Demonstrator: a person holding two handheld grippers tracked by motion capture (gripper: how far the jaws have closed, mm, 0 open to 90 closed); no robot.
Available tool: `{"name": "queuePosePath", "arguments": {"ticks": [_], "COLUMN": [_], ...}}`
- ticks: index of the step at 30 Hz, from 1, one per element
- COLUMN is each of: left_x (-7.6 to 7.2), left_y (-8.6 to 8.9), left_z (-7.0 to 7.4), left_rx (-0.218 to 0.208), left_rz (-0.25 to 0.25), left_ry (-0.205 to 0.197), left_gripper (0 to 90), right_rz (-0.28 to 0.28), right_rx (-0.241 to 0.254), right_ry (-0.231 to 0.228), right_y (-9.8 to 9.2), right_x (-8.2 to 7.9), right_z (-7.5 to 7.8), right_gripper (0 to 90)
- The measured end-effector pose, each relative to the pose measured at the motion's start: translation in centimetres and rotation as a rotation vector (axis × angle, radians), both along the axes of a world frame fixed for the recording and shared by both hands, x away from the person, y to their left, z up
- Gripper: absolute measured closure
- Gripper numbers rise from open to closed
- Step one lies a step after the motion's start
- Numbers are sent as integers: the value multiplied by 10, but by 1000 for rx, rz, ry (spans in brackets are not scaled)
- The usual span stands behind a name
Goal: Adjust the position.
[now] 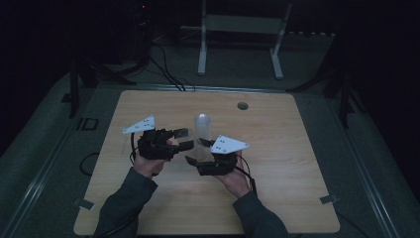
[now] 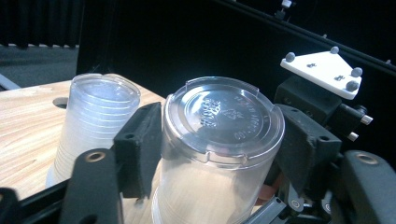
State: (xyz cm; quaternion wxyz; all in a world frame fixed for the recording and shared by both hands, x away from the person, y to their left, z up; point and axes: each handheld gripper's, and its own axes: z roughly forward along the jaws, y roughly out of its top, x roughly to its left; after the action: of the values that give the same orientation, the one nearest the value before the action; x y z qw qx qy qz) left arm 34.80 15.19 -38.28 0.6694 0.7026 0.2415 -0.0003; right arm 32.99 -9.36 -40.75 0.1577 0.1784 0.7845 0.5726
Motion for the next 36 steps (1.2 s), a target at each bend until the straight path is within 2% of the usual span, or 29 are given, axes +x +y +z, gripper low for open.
{"name": "queuePosePath", "arguments": {"ticks": [9, 25, 36], "left_x": [-1, -4, -4], "left_y": [3, 16, 24], "left_z": [3, 9, 9], "left_rx": [24, 43, 55], "left_rz": [22, 38, 44], "left_ry": [-18, -48, -48], "left_gripper": [273, 302, 332], "right_rz": [-4, -14, -28], "right_rx": [-29, -71, -116], "right_ry": [5, 4, 4], "right_y": [-1, -7, -13], "right_x": [1, 2, 6], "right_z": [-1, -1, 2], "right_gripper": [287, 287, 288]}}
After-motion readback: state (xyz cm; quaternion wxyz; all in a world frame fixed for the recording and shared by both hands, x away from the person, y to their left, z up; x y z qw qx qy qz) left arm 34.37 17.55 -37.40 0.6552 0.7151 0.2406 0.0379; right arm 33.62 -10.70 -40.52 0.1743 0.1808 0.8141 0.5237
